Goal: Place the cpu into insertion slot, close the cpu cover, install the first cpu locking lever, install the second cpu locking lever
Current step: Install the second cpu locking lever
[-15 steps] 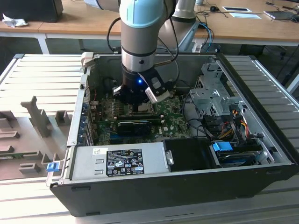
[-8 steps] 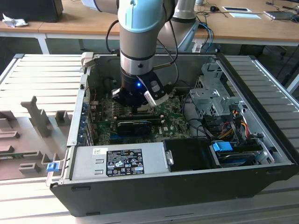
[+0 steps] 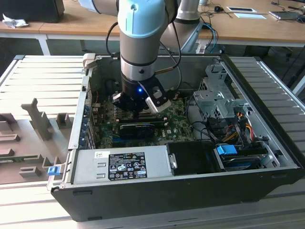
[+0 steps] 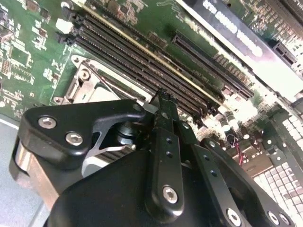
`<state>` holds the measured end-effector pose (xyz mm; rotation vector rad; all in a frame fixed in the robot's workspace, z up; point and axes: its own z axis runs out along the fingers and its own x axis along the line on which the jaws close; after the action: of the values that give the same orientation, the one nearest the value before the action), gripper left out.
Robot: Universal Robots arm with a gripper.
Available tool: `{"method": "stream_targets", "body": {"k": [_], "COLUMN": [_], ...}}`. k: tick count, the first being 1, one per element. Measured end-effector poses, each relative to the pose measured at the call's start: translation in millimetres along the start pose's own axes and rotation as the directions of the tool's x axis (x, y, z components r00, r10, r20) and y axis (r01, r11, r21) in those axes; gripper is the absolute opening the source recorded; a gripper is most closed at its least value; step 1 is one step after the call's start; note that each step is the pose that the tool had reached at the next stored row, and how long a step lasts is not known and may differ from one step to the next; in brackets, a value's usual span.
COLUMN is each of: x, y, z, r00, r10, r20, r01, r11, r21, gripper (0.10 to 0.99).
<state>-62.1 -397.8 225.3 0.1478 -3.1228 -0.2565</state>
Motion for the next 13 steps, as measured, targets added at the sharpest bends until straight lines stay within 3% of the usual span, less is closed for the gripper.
{"method": "stream_targets", "body": {"k": [2, 4, 8, 11, 13], "x": [0.9, 1.1, 3.9, 5.8, 5.7], "y": [-0.7, -0.2, 3.7, 5.1, 5.3], "z": [-0.2, -3.8, -28.1, -35.9, -36.9], "r00": [1.0000, 1.0000, 1.0000, 1.0000, 1.0000], "r10": [0.000, 0.000, 0.000, 0.000, 0.000], "r20": [0.0009, 0.0009, 0.0010, 0.0010, 0.0010], "r01": [0.000, 0.000, 0.000, 0.000, 0.000], "r11": [0.9999, 0.9999, 0.9999, 0.9999, 0.9999], "r21": [-0.011, -0.011, -0.011, -0.011, -0.011], "gripper": [0.106, 0.106, 0.106, 0.106, 0.106]}}
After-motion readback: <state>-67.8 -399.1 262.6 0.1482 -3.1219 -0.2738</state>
